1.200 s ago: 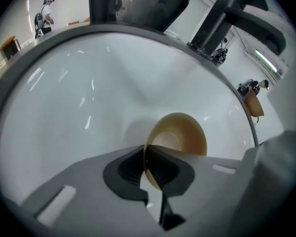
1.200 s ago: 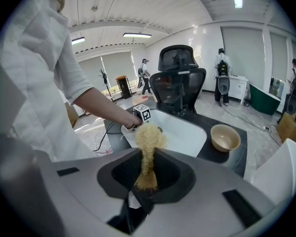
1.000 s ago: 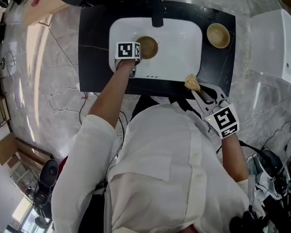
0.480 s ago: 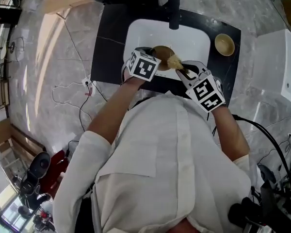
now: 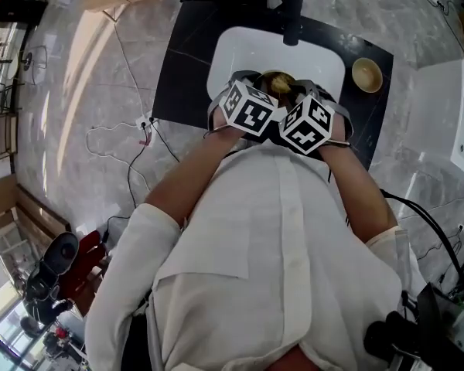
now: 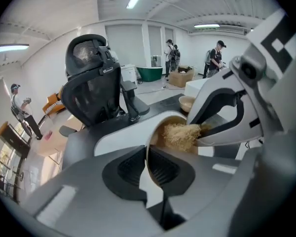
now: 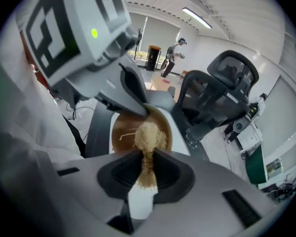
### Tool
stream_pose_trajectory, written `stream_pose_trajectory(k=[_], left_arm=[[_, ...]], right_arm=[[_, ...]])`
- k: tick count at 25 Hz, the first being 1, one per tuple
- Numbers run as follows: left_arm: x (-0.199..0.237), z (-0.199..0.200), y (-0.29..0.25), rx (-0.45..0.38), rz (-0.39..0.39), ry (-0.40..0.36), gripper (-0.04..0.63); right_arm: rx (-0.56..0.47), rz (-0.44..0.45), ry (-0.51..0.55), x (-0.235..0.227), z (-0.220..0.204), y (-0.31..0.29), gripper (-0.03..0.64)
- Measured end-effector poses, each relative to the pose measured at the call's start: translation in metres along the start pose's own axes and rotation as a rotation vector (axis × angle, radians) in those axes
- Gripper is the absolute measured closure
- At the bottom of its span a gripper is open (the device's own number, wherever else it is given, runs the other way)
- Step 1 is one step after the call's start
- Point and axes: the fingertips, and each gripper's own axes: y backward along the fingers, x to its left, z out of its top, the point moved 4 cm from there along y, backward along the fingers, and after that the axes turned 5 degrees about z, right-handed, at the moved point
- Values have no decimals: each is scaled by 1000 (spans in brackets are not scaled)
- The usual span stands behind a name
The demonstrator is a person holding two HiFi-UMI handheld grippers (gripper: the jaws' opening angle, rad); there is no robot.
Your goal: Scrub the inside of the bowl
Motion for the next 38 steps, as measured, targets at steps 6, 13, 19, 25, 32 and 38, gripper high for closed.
stream_pose_trajectory(k=[6, 13, 19, 25, 32, 38], left_arm=[[-1, 7, 4, -49, 24, 100, 562], [-11, 17, 9, -88, 58, 130, 565], [-12, 10, 11, -74, 72, 141, 569], [-14, -3, 10, -48, 71, 167, 584], [-19, 1, 10, -47, 95, 134, 581], [-16, 7, 12, -65, 129, 109, 577]], right_arm=[[49, 9, -57, 3, -21, -13, 563], [-4, 102, -79, 24, -19, -16, 563], [-97, 128, -124, 22, -5, -9, 563], [-129, 35, -127, 8, 2, 6, 564], [-78, -16, -143, -5, -8, 13, 565], [-64, 52, -230, 6, -25, 7, 565]])
